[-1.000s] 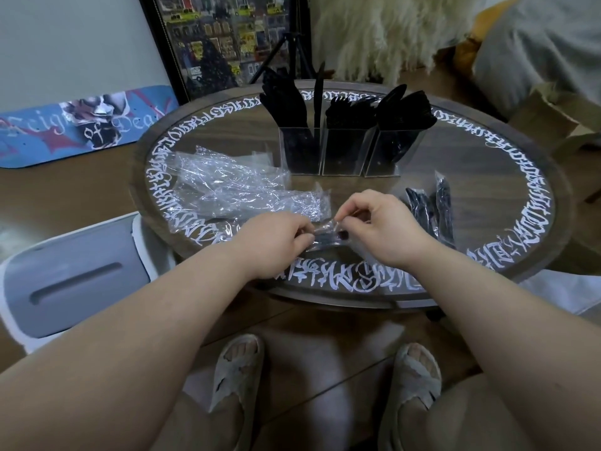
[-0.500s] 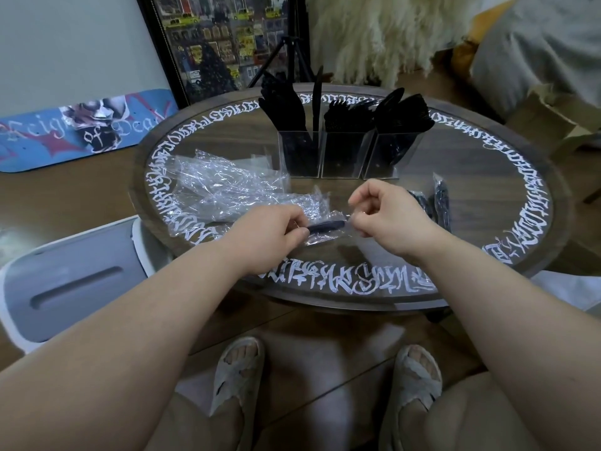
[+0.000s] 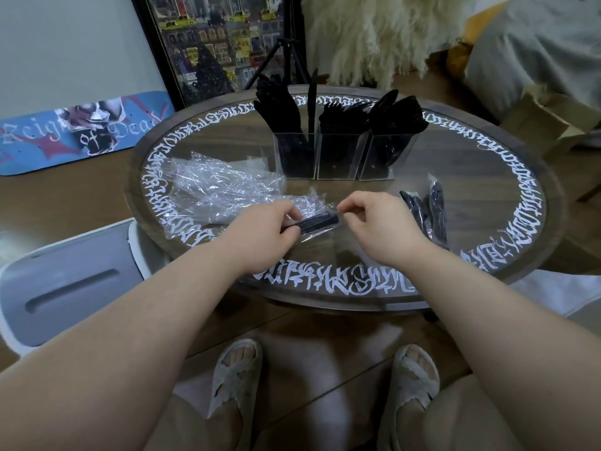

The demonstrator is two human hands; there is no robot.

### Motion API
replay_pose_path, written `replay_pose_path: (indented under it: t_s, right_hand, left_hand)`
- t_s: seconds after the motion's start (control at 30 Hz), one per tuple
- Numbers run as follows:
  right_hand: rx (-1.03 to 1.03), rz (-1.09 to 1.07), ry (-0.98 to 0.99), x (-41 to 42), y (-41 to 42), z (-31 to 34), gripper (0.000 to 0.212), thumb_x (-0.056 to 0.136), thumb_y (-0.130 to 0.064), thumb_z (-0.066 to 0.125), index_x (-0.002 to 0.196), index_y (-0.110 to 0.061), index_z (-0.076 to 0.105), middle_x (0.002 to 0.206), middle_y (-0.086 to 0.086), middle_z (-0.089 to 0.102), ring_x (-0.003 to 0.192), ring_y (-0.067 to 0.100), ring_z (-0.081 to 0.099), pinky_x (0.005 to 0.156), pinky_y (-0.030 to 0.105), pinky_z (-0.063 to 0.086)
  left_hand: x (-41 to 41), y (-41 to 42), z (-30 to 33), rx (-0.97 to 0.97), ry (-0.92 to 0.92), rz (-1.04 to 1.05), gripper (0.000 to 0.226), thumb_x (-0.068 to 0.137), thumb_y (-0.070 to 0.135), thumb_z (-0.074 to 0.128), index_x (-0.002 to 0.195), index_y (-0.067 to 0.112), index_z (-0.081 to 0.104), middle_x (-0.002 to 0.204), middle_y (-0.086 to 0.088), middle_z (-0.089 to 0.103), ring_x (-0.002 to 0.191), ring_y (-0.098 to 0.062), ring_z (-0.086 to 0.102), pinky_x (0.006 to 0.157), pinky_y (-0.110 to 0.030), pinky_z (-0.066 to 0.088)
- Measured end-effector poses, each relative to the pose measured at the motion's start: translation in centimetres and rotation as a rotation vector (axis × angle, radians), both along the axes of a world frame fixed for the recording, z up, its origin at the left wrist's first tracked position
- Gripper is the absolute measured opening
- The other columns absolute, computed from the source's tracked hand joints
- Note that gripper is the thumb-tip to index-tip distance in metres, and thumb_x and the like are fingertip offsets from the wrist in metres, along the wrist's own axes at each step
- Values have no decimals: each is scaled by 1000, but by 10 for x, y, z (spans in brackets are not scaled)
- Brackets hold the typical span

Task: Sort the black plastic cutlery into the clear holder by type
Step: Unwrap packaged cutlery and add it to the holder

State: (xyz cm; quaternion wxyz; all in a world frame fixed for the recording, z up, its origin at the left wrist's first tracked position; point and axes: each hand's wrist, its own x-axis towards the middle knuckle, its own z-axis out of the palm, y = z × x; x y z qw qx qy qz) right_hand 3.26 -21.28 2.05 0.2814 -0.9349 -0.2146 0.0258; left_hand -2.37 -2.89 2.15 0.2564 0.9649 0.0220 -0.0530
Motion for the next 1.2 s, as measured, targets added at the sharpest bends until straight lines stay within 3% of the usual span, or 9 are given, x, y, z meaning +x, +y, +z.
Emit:
replay_pose_path:
  t_s: [0.1, 0.23, 0.37, 0.43, 0.6, 0.73, 0.93, 1.07, 1.2]
  right_hand:
    - [63, -59, 71, 5, -2, 0, 20, 95, -15, 53, 105, -20, 70, 101, -4, 67, 88, 10, 59, 80, 23, 45]
    - [113, -43, 148, 5, -1, 2, 15, 93, -18, 57, 95, -22, 71, 86, -11, 64, 85, 9, 57, 82, 29, 47]
    - [170, -16, 199, 5, -2, 3, 12, 92, -17, 60, 96, -19, 72, 74, -16, 58, 72, 1, 52, 70, 21, 41]
    - [200, -9, 209, 4, -2, 5, 12, 91, -16, 62, 97, -18, 72, 77, -15, 61, 72, 0, 54, 67, 16, 41]
    - [276, -20, 216, 5, -2, 5, 11, 88, -12, 65, 94, -17, 73, 72, -14, 61, 66, 1, 53, 68, 20, 42]
    - [294, 3, 268, 5, -4, 6, 13, 89, -13, 64, 97, -17, 73, 77, -9, 65, 69, 4, 56, 72, 25, 50]
    - [380, 33, 316, 3, -4, 8, 18, 90, -9, 62, 91, -25, 70, 70, -7, 65, 65, 3, 57, 68, 22, 51]
    - [433, 29, 328, 4, -5, 7, 21, 90, -8, 61, 84, -26, 69, 66, -8, 64, 63, 1, 59, 68, 21, 49]
    - [510, -68, 323, 8, -6, 5, 21, 91, -7, 60, 80, -24, 67, 69, -5, 65, 64, 5, 62, 71, 25, 50]
  left_hand:
    - [-2, 0, 1, -2, -19, -29, 22, 96, 18, 49, 116, 23, 57, 93, 14, 57, 76, -2, 52, 65, -19, 38]
    - [-2, 1, 1, -5, -31, -44, 22, 95, 18, 54, 115, 25, 59, 98, 12, 63, 90, -8, 58, 79, -23, 44]
    - [0, 1, 2, -36, -67, -25, 19, 92, 18, 59, 109, 26, 62, 90, 18, 61, 93, -8, 62, 86, -30, 50]
    - [0, 2, 3, -70, -82, -6, 20, 93, 16, 58, 110, 27, 60, 88, 20, 60, 93, -9, 61, 85, -30, 49]
    - [-1, 0, 5, -81, -121, -3, 23, 93, 13, 56, 112, 26, 59, 91, 19, 59, 93, -9, 60, 85, -26, 47]
    - [-2, -1, 7, -63, -120, -17, 20, 92, 16, 60, 106, 29, 62, 86, 22, 59, 90, -5, 60, 80, -22, 47]
    - [-2, -4, 6, -101, -163, 8, 22, 90, 16, 63, 108, 28, 62, 86, 24, 58, 87, 2, 57, 71, 0, 35]
    - [-3, -4, 7, -95, -240, 69, 28, 88, 26, 66, 115, 24, 60, 98, 16, 60, 96, -4, 58, 81, -14, 41]
    - [2, 5, 7, 16, -260, 201, 42, 94, 38, 54, 133, 21, 50, 128, 3, 58, 117, -17, 52, 91, -29, 40]
